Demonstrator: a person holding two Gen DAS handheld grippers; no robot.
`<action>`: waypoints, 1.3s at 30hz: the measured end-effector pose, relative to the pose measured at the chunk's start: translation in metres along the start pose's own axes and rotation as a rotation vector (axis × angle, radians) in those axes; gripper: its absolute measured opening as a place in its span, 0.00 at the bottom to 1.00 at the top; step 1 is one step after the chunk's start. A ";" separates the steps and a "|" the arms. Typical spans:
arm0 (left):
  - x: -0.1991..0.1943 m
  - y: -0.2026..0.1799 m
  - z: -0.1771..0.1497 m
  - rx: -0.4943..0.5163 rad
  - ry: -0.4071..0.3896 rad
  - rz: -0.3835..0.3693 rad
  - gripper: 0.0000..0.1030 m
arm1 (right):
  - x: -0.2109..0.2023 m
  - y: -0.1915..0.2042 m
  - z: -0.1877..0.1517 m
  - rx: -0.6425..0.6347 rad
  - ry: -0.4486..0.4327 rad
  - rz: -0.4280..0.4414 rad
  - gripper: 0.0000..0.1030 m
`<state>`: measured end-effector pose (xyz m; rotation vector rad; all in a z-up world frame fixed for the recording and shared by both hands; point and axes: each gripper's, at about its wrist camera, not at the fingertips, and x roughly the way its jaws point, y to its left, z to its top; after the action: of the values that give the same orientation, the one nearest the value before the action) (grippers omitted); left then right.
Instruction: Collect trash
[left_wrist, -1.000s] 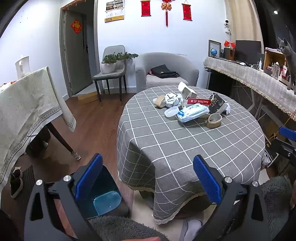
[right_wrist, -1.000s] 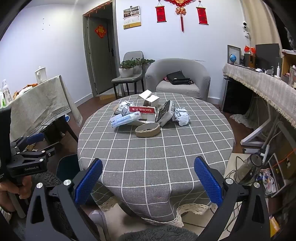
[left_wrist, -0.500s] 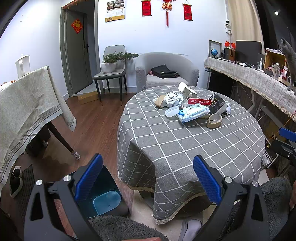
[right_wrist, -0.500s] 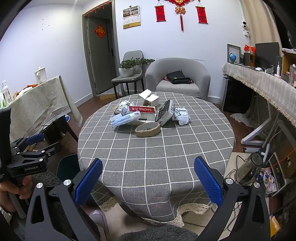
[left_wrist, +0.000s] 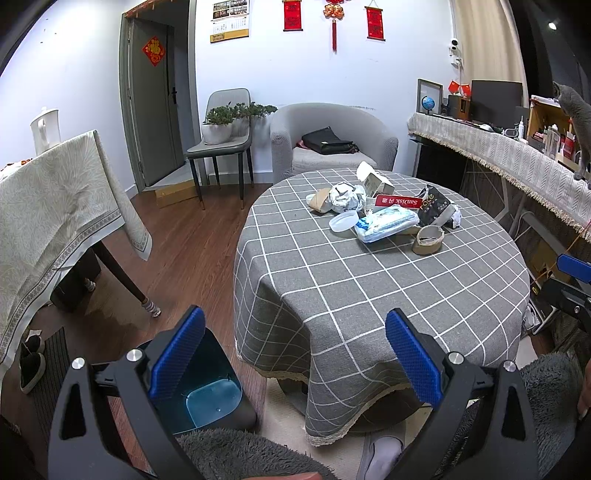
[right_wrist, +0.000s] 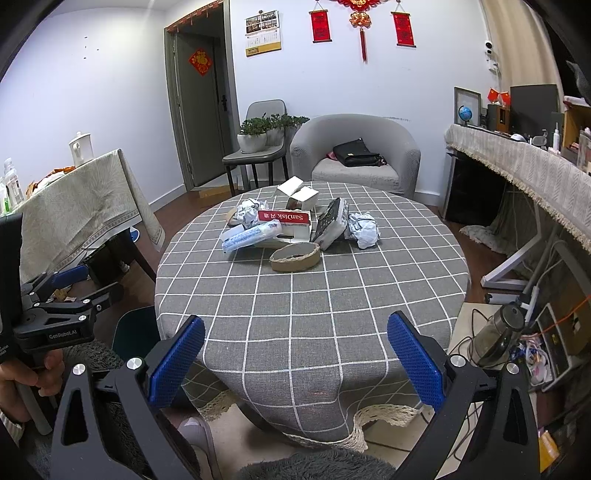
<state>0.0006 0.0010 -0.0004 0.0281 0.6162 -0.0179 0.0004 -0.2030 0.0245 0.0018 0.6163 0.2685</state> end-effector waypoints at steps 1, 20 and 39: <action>0.000 0.000 0.000 0.000 0.000 0.000 0.97 | 0.000 0.000 0.000 0.000 0.001 0.000 0.97; 0.004 0.003 -0.002 -0.007 0.003 0.000 0.97 | 0.001 0.000 -0.001 -0.004 0.006 -0.001 0.97; 0.000 0.003 -0.002 0.002 0.000 -0.007 0.97 | 0.002 0.000 -0.001 -0.003 0.012 -0.001 0.97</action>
<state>-0.0002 0.0039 -0.0020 0.0277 0.6158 -0.0249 0.0016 -0.2020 0.0225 -0.0026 0.6284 0.2689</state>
